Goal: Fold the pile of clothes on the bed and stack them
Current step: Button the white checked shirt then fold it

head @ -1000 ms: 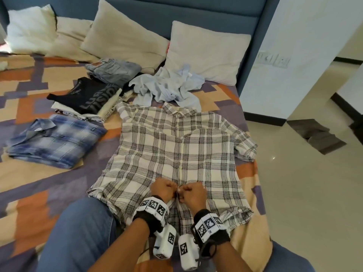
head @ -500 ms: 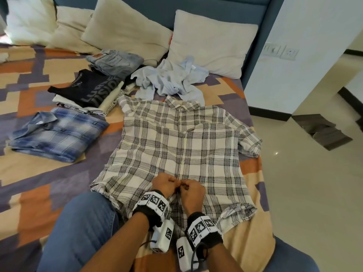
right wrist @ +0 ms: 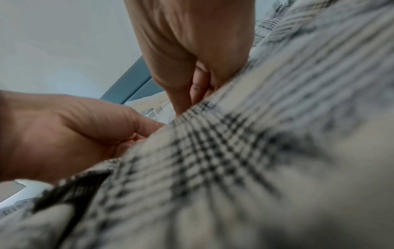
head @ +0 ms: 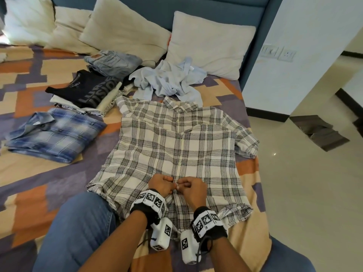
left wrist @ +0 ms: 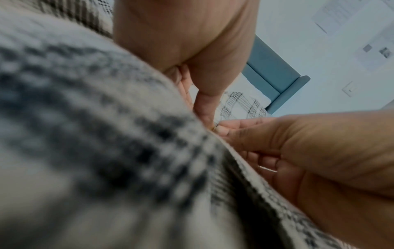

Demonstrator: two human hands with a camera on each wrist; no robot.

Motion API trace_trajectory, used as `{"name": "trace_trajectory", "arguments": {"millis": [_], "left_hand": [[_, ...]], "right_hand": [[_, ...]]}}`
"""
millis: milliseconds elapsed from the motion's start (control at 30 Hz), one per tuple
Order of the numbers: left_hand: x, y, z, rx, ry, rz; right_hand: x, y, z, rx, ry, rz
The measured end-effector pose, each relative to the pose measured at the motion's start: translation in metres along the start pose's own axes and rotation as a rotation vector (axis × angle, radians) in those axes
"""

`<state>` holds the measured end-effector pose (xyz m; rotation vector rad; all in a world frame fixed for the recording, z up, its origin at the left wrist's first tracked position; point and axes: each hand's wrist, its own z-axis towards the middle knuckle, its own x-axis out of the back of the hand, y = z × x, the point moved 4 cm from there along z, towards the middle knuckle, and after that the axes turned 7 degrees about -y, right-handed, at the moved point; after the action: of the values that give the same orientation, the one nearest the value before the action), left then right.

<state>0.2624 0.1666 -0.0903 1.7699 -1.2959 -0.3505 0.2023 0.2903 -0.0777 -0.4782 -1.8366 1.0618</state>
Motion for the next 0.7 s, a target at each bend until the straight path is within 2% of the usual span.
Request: {"name": "trace_trajectory", "arguments": {"millis": [233, 467, 700], "left_hand": [[-0.005, -0.006, 0.006, -0.072, 0.016, 0.034], [-0.005, 0.0, -0.001, -0.053, 0.066, 0.078], [-0.007, -0.001, -0.006, -0.104, 0.093, 0.109]], "right_hand": [[0.0, -0.001, 0.004, -0.042, -0.063, 0.092], [-0.003, -0.001, -0.002, 0.011, -0.058, 0.096], [-0.005, -0.009, -0.003, 0.09, -0.09, -0.123]]}}
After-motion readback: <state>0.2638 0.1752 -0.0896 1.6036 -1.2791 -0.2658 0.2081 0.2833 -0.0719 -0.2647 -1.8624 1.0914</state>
